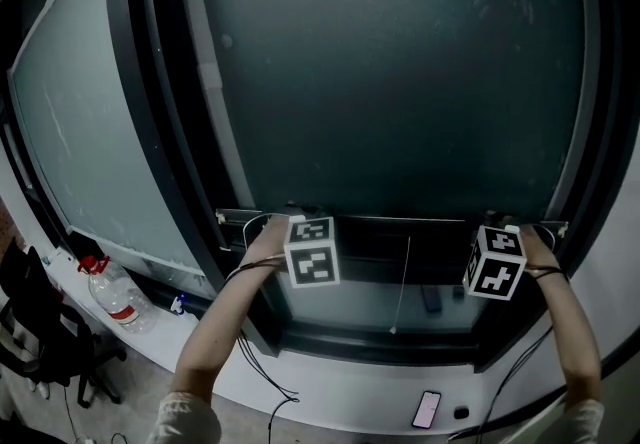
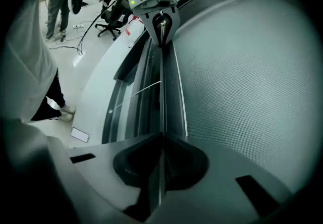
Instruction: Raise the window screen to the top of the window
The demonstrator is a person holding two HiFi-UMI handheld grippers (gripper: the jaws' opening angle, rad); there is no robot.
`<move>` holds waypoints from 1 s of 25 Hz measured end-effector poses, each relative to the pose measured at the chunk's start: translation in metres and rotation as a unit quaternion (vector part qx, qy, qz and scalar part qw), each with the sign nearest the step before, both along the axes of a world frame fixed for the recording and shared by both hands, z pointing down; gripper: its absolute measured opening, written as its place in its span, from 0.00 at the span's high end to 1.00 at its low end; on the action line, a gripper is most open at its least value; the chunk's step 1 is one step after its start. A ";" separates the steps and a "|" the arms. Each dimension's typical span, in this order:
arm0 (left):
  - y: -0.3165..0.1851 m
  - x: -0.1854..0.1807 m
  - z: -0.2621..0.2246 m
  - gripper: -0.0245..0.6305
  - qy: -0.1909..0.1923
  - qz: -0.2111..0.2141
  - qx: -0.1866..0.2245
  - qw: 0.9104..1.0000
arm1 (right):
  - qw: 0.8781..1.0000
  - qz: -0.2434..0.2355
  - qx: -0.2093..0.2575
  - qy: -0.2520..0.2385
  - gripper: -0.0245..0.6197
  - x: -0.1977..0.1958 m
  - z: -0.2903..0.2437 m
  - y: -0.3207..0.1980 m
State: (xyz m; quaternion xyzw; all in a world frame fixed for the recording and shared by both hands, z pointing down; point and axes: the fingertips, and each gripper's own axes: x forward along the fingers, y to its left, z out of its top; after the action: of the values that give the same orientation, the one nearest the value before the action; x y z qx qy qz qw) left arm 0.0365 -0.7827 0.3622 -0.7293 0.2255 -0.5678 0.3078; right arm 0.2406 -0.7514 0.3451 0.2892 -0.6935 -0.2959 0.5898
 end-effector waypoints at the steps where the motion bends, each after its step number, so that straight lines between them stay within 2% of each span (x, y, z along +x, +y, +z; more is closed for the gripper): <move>1: -0.001 0.001 -0.017 0.93 0.003 0.000 0.024 1.000 | 1.000 0.000 0.022 -0.006 0.93 0.001 -0.016 -0.001; 4: -0.007 0.001 -0.084 0.93 0.018 -0.002 0.099 0.995 | 0.995 0.001 0.094 -0.019 0.93 0.003 -0.083 -0.005; 9: -0.015 -0.002 -0.211 0.93 0.038 -0.017 0.208 0.977 | 0.980 -0.004 0.197 -0.012 0.93 0.000 -0.206 -0.011; 15: -0.017 -0.001 -0.321 0.93 0.013 -0.013 0.286 0.958 | 0.962 0.002 0.274 0.009 0.93 -0.001 -0.313 -0.012; 18: -0.017 -0.004 -0.349 0.94 0.003 -0.013 0.294 0.956 | 0.959 0.001 0.282 0.014 0.93 -0.005 -0.343 -0.010; 22: -0.015 -0.009 -0.402 0.94 0.012 -0.029 0.345 0.938 | 0.942 0.004 0.334 0.035 0.93 -0.008 -0.396 -0.008; 25: -0.014 -0.005 -0.438 0.94 0.013 -0.028 0.363 0.931 | 0.935 0.004 0.353 0.028 0.93 -0.002 -0.431 -0.006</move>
State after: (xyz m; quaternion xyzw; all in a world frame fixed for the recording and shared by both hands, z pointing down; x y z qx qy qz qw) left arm 0.0318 -0.7970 -0.0756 -0.5685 0.4410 -0.4456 0.5327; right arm 0.2382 -0.7571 -0.0859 0.4729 -0.5262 -0.5276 0.4702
